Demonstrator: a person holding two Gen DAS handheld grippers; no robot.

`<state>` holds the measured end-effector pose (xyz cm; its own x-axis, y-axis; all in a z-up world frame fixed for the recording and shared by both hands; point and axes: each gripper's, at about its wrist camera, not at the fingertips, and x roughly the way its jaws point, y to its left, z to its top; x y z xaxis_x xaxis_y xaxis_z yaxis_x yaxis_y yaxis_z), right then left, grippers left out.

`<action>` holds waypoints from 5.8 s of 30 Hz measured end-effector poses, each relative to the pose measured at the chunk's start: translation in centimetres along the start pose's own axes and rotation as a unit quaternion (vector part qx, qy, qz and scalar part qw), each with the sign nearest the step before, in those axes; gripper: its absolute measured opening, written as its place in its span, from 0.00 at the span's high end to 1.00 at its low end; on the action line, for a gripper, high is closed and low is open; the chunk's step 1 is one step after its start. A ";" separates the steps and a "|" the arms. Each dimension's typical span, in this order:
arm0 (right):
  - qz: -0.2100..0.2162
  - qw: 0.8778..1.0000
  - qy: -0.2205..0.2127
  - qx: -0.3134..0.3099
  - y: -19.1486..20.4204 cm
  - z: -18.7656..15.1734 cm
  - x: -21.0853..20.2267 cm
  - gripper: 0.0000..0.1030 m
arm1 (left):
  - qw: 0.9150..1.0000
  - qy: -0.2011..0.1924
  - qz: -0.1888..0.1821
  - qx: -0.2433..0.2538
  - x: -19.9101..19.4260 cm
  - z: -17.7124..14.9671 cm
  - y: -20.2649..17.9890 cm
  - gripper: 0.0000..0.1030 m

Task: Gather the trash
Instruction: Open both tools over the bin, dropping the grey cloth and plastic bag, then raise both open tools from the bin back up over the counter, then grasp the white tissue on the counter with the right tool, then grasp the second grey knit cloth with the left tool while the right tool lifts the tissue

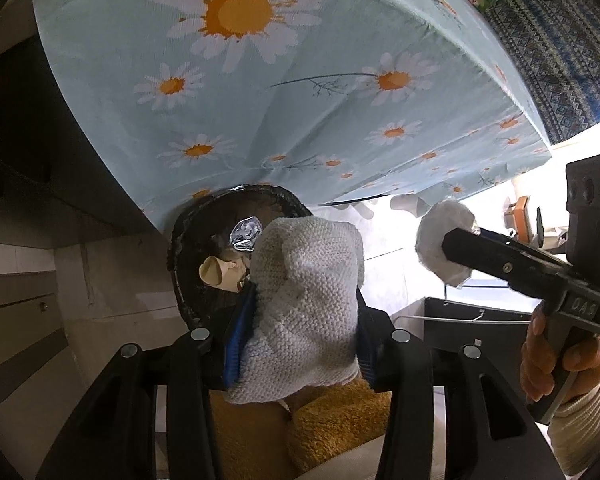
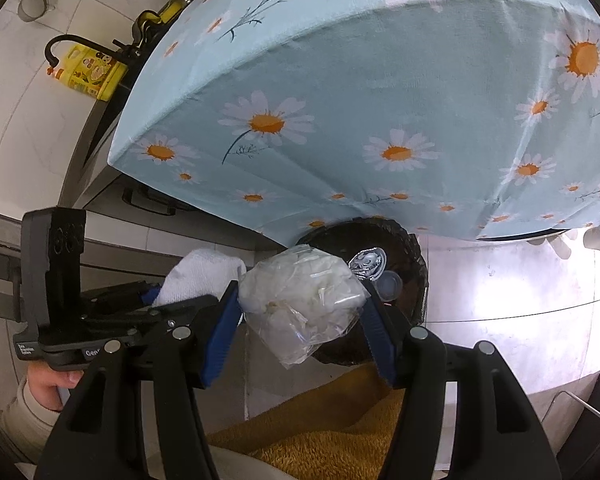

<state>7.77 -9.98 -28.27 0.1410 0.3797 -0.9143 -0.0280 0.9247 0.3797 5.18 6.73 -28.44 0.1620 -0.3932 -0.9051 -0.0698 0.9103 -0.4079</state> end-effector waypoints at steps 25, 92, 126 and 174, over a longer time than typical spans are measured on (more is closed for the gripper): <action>0.009 0.999 -0.037 0.006 0.4 1.3 -3.3 0.23 | 0.999 -0.053 0.011 -0.003 -4.2 1.5 -0.6 0.36; -0.001 0.982 -0.162 -0.101 0.7 26.8 -14.0 0.05 | 0.965 -0.252 0.057 -0.044 -17.2 18.8 -6.0 0.16; -0.009 0.993 -0.057 -0.098 -1.4 38.8 -1.2 0.50 | 0.959 -0.235 0.097 -0.126 -13.9 23.3 -6.1 0.16; 0.064 0.984 -0.136 -0.091 -9.8 33.0 -13.1 0.59 | 0.969 -0.150 0.193 -0.036 -6.1 34.0 -6.4 0.16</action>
<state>38.87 -24.95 -15.32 0.3835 0.4942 -0.7802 -0.2368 0.8692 0.4341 38.11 7.73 -16.27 0.3888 0.0391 -0.9205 -0.2484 0.9665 -0.0639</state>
